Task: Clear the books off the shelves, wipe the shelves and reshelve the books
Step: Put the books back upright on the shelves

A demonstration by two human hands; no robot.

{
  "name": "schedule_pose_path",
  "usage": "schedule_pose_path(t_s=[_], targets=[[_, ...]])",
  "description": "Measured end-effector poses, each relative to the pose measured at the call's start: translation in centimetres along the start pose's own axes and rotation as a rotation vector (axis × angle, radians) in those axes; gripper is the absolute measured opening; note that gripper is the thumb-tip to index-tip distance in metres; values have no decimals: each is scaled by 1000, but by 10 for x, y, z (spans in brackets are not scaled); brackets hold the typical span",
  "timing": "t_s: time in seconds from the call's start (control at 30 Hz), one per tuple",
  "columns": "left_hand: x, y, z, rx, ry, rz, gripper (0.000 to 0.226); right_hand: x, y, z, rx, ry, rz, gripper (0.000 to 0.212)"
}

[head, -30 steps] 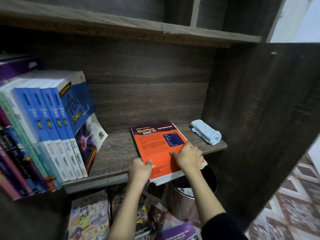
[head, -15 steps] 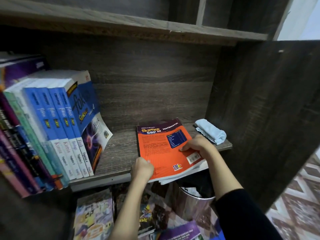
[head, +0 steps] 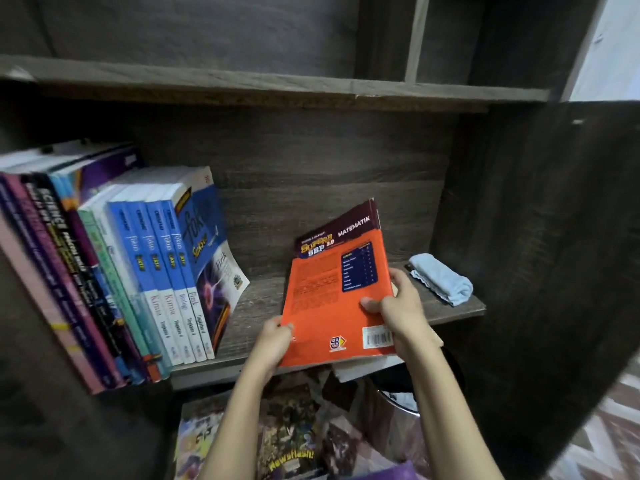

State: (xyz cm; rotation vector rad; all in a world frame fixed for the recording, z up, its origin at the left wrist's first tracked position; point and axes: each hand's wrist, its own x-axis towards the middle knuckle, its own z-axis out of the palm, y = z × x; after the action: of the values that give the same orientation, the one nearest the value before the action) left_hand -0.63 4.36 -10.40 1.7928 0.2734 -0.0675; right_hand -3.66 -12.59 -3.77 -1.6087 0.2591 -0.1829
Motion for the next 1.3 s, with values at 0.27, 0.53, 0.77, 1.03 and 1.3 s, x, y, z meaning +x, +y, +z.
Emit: schedule_pose_path(t_s=[0.27,0.53,0.77,1.03,1.3], targets=[[-35,87,-66,192,374,635,32,-28,-15,63,-37,69,-320,56],[-53,158,-123,683,503,950,84,-48,16,142,-80,131,-624,57],[-50,139,-144,1035,466,844,68,-45,52,185,-151,77,-791,61],[-46,112,-170,1120,458,882,52,-33,64,198,-226,-310,-575,52],[-50,116,-181,1095,407,907,59,7,88,169,-317,-815,-269,105]])
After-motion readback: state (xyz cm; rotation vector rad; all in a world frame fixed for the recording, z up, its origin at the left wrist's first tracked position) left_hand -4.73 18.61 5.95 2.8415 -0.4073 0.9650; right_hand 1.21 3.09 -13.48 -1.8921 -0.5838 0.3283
